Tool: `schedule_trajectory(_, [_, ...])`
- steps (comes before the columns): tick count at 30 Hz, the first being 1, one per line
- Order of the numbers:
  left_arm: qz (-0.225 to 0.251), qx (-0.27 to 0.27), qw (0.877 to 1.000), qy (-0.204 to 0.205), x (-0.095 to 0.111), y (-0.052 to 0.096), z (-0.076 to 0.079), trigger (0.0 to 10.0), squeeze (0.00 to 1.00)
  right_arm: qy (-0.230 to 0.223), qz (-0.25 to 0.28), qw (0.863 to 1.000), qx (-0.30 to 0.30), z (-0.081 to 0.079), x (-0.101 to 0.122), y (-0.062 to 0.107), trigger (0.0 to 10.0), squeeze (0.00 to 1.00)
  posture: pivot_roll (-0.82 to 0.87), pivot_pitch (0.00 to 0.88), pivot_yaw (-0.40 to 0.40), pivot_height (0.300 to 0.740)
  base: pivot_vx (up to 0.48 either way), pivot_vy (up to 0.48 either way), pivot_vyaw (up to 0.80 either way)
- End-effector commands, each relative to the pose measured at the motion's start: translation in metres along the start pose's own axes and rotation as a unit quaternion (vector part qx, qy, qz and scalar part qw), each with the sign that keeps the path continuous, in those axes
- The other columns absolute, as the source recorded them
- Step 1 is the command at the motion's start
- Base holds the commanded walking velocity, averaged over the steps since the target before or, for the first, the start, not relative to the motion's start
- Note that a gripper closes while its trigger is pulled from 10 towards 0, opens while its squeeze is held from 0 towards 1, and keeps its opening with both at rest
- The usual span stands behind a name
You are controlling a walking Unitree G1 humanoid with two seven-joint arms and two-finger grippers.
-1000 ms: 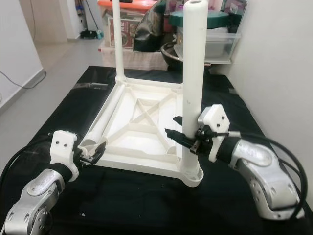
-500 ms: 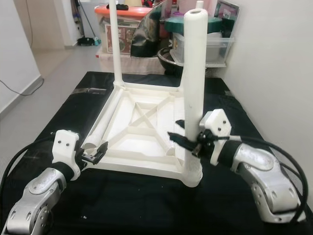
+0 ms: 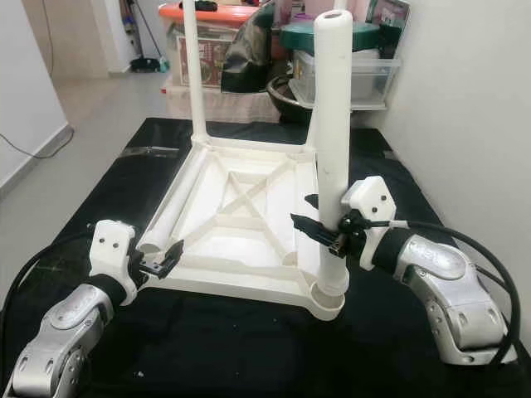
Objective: Building children table
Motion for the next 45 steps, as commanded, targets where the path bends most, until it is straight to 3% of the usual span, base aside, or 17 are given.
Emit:
schedule_trajectory(1, [-0.005, -0.002, 1.000, -0.003, -0.003, 0.000, 0.001, 10.0, 0.00, -0.006, -0.016, 0.999, 0.029, -0.012, -0.008, 0.000, 10.0, 0.00, 0.01, 0.000, -0.060, 0.740, 0.000, 0.000, 0.00])
schedule_trajectory(18, [-0.009, -0.003, 1.000, -0.002, -0.006, -0.001, 0.001, 10.0, 0.00, -0.010, -0.025, 0.998, 0.064, -0.024, -0.012, 0.002, 10.0, 0.00, 0.00, 0.000, -0.062, 0.740, 0.000, 0.000, 0.00])
schedule_trajectory(28, [-0.011, 0.001, 1.000, 0.002, -0.007, 0.000, 0.000, 10.0, 0.00, -0.079, 0.007, 0.997, 0.017, -0.022, -0.017, -0.008, 10.0, 0.00, 0.01, 0.000, -0.067, 0.740, 0.000, 0.000, 0.00])
schedule_trajectory(37, [-0.010, 0.000, 1.000, 0.001, -0.007, -0.001, 0.000, 10.0, 0.00, -0.121, 0.020, 0.992, 0.028, -0.047, -0.023, -0.017, 10.0, 0.00, 0.01, 0.000, -0.064, 0.740, 0.000, 0.000, 0.00])
schedule_trajectory(45, [-0.009, 0.001, 1.000, 0.002, -0.007, -0.001, 0.000, 10.0, 0.00, -0.104, 0.014, 0.993, 0.055, -0.055, -0.022, -0.020, 10.0, 0.00, 0.01, 0.000, -0.065, 0.740, 0.000, 0.000, 0.00])
Point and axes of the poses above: a point about 5 cm out from each wrist's last joint towards the gripper, its own y axis pointing back from the gripper into the wrist, its own x axis along the axis of the wrist's last joint, z = x × y, the point moved 3 cm from there along -y, pointing out of the wrist towards the gripper, and after that the axes turned 1 degree about -y, right-handed, at the moved point
